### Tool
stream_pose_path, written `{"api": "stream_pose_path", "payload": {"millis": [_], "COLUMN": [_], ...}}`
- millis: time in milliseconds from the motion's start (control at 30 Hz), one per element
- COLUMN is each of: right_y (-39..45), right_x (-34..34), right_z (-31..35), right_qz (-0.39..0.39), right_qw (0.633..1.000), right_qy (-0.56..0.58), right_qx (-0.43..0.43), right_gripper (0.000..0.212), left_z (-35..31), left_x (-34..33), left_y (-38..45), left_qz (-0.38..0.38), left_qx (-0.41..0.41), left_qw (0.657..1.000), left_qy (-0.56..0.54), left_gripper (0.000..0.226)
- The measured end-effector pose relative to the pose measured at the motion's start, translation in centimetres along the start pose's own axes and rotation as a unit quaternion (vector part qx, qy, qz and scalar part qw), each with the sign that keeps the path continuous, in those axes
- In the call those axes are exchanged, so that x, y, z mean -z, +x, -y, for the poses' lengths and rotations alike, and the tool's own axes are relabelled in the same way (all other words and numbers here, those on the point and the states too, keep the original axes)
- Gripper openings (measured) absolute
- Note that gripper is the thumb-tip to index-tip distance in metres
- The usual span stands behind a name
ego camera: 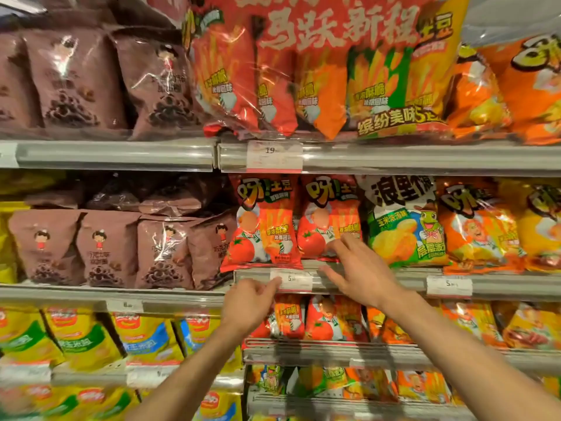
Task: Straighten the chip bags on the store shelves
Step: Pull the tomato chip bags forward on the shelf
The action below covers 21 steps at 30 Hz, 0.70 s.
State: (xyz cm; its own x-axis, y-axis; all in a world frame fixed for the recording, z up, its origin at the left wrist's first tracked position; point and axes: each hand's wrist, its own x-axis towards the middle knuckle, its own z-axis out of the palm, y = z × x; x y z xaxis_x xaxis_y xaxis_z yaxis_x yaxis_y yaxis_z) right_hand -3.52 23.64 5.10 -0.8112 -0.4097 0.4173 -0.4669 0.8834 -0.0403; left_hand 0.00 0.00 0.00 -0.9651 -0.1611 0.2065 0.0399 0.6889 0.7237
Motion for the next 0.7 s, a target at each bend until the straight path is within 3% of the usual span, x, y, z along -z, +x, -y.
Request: {"api": "stream_pose_path", "payload": {"millis": [267, 500, 700], "right_y": [0.0, 0.5, 3.3], "right_x": [-1.4, -1.6, 1.5], "right_z": [1.3, 1.3, 2.2], "right_qz": [-0.006, -0.029, -0.085], "right_qw": [1.0, 0.999, 0.994], "right_qy": [-0.005, -0.002, 0.07], "right_qx": [-0.029, -0.041, -0.026], "right_gripper": [0.048, 0.039, 0.033], "left_z": [-0.9, -0.8, -0.7], "left_x": [-0.3, 0.0, 0.2], "left_y": [1.6, 1.9, 2.1], "left_qz": [-0.019, -0.007, 0.006], "left_qx": [-0.058, -0.075, -0.077], "left_qw": [0.988, 0.991, 0.992], "left_qy": [0.14, 0.114, 0.095], "left_gripper": [0.064, 0.067, 0.064]}}
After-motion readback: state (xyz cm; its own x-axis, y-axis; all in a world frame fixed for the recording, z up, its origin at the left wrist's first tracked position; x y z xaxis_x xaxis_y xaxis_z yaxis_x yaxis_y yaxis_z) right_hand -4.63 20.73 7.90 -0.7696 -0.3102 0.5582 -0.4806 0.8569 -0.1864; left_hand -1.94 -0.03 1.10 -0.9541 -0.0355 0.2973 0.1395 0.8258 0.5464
